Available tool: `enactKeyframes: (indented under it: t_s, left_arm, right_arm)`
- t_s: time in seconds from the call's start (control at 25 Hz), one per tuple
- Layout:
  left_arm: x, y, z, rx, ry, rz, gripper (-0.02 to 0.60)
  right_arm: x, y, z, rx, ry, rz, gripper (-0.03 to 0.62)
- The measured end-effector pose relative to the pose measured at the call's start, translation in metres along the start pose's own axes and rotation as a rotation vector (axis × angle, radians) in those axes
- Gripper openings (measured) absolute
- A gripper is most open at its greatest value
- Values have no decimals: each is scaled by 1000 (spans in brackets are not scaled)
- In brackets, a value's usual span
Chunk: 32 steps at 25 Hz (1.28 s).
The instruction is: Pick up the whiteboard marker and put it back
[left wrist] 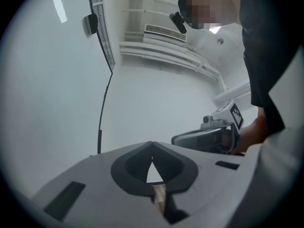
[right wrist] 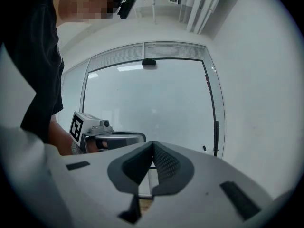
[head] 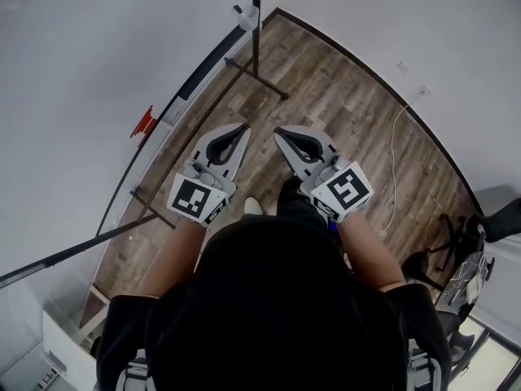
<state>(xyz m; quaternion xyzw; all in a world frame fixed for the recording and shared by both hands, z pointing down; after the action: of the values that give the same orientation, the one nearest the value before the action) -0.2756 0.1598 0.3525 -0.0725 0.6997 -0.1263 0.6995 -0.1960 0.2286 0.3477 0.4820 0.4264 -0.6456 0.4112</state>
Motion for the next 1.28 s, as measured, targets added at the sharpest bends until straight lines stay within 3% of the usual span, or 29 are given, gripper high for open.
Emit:
enactKeyframes:
  t_s: [0.2,0.56,0.92,1.28]
  left_arm:
    - [7,-20,41,30,8,9,5]
    - [21,-47,131,142,45,39,5]
    - [26,-62,219,231,68,20,5]
    - [23,-75,263,303,64,17,5]
  right_arm:
    - [-7,48,16,27,16,-1,0]
    - [-16,150,38,151,34,-23,0]
    - [-32,246,46,234,49,-24,0]
    - [-53,295,59,303,46,4,0]
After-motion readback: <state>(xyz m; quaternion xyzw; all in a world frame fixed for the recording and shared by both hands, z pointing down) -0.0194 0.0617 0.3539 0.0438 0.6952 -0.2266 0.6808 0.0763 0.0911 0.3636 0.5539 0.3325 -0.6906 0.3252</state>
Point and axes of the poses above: the fingertips, and each gripper's own axes: z forward along the fingers, y to its right, x out of its top, the point moved 4 cm from there along -z, backward along the fingers, and after that the axes turned 11 degrees about -z, right-handed, at the moved point
